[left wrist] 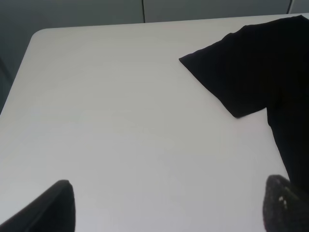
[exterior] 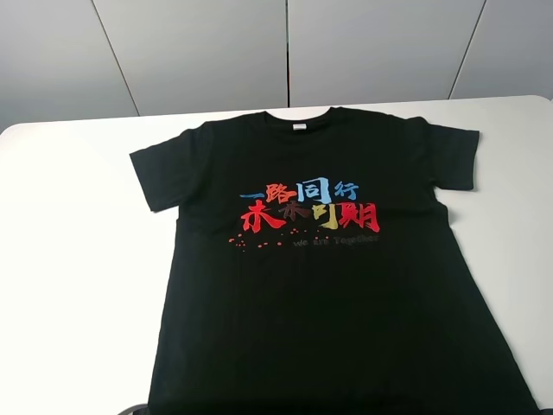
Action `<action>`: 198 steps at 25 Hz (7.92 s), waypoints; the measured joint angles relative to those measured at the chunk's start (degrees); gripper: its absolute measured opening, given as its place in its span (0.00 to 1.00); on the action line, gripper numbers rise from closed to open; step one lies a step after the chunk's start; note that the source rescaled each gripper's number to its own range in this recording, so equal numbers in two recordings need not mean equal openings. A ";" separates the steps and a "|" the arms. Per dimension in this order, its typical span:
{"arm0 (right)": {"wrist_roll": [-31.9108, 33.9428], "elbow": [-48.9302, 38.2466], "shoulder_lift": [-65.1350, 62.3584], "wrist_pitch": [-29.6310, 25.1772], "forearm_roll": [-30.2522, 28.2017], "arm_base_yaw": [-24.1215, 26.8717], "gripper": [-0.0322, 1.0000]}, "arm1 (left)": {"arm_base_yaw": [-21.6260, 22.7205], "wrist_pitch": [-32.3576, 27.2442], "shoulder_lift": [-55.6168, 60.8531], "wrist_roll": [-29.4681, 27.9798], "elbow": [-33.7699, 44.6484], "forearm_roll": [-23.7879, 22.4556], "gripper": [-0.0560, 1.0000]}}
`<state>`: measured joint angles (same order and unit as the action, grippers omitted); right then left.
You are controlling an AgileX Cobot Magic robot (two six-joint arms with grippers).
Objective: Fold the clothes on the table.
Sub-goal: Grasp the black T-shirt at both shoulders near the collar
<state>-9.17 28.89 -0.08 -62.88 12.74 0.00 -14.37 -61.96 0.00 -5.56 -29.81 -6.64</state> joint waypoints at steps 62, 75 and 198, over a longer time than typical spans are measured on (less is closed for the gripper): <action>0.42 22.50 61.46 -6.36 -47.30 -54.64 1.00 | -28.18 15.04 -59.60 12.85 -19.37 -3.32 0.82; 3.59 25.09 61.93 -6.49 -55.79 -44.74 1.00 | -28.99 14.89 -61.67 6.08 -22.88 -11.85 0.82; -48.64 42.07 109.39 11.84 -11.38 -12.05 1.00 | -28.00 16.77 -120.53 31.88 -40.17 -10.37 0.83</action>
<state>-57.81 70.96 109.31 -51.03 1.35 -12.05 -42.38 -45.19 -120.53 26.33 -69.99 -17.01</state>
